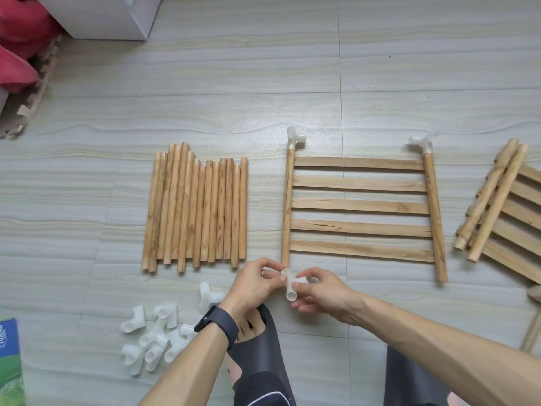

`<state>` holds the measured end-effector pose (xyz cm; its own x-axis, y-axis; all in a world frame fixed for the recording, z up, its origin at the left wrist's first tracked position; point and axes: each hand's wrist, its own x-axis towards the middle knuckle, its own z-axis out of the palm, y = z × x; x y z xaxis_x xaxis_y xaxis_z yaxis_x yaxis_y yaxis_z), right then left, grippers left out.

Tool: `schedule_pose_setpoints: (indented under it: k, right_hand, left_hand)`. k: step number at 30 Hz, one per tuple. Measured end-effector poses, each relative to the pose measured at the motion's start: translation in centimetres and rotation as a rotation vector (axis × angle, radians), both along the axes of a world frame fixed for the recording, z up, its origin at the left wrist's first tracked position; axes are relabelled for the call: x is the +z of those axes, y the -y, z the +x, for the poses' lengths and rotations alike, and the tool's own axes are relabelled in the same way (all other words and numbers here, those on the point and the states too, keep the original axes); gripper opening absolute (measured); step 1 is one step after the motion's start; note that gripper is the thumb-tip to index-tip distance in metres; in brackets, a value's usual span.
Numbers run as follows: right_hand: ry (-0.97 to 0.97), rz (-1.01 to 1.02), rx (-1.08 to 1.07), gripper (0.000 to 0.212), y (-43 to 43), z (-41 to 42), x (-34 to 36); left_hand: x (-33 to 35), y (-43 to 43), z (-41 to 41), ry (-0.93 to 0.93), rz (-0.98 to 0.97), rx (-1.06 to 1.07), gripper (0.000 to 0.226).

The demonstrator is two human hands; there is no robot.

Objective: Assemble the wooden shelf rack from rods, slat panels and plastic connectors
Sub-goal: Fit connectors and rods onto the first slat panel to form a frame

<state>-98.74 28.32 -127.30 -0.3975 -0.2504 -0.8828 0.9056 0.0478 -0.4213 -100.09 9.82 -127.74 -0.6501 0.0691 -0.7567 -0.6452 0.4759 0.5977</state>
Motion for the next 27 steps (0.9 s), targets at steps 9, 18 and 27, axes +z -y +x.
schedule_pose_setpoints:
  k: [9, 18, 27]
  right_hand:
    - [-0.018, 0.015, -0.026, 0.014, 0.3, 0.2, -0.8]
    - [0.024, 0.036, -0.052, 0.019, 1.2, 0.7, -1.4]
    - [-0.521, 0.5, 0.457, 0.019, 0.1, -0.6, -1.7]
  left_hand:
    - [0.1, 0.0, 0.2, -0.158, -0.174, -0.262, 0.045]
    - [-0.3, 1.3, -1.9, -0.515, -0.461, -0.891, 0.096]
    - [-1.6, 0.9, -1.0, -0.707, -0.588, -0.95, 0.082]
